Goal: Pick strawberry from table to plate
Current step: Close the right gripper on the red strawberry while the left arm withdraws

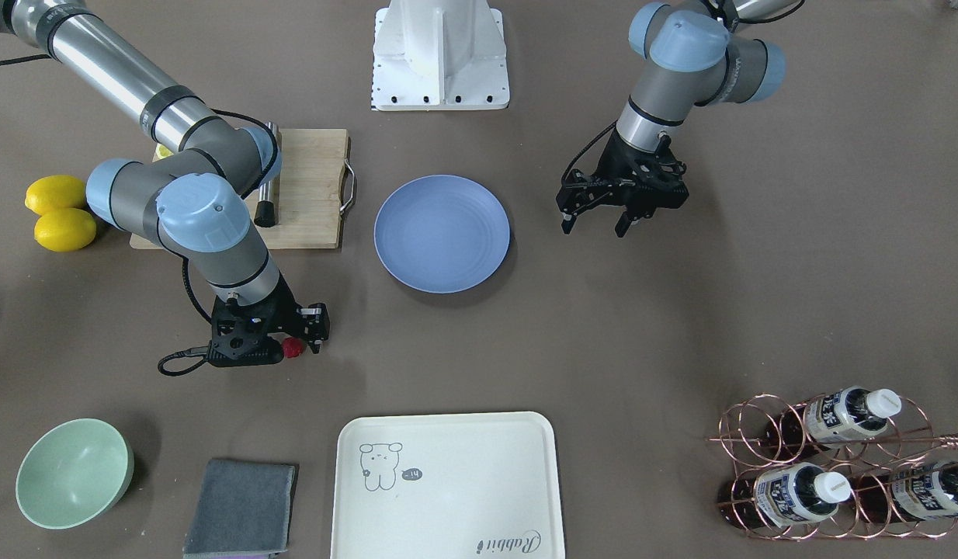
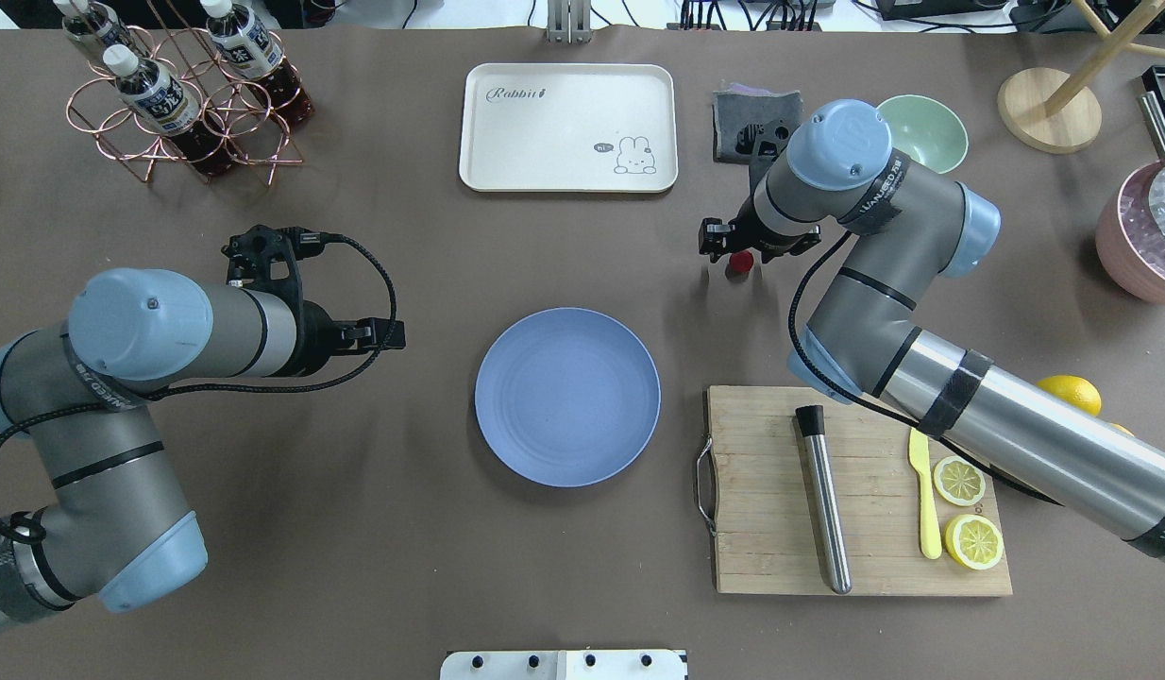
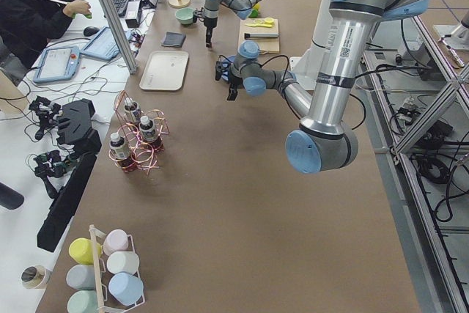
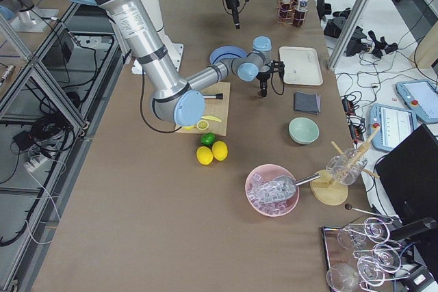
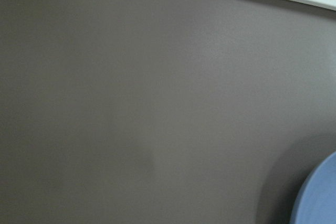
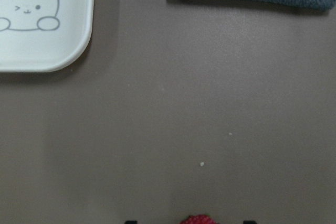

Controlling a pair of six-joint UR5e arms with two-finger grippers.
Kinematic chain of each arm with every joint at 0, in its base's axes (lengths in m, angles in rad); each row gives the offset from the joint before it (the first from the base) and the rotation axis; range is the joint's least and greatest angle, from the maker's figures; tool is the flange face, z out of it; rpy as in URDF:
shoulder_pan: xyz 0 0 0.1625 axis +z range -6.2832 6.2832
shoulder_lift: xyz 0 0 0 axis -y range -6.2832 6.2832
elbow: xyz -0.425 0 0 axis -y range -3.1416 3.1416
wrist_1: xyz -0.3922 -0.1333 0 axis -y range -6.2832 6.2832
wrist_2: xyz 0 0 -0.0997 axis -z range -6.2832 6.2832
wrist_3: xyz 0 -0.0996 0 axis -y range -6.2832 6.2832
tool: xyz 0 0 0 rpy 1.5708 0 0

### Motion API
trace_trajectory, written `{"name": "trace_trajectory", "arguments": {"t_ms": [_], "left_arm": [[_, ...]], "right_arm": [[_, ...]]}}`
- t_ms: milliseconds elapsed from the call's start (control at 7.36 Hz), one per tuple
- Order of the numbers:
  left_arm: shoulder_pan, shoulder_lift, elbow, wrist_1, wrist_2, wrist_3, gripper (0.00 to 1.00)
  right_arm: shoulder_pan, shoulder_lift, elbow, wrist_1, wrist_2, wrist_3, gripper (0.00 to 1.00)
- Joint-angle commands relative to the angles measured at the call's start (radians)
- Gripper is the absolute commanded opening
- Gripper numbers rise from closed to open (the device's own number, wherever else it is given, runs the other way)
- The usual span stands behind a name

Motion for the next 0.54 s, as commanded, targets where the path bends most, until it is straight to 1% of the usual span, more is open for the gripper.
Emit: {"name": "trace_trajectory", "arguments": {"t_ms": [0,136,272,407], "left_arm": [[-0.004,0.002,0.000,-0.002,-0.001,0.003,0.97],[-0.004,0.003,0.000,-0.002,-0.001,0.003,0.97],[-0.004,0.002,0.000,-0.002,-0.001,0.003,0.97],[-0.006,0.003,-0.002,-0.003,-0.001,0.003,0.97]], "right_arm": [[0.001,-0.003,-0.002,0.000,0.001,-0.004,0.48],[0.006,-0.005,-0.001,0.001,0.004,-0.009,0.07],[0.012,0.000,0.002,0.000,0.006,-0.009,0.00],[0.024,0.001,0.004,-0.007,0.007,-0.009,0.00]]}}
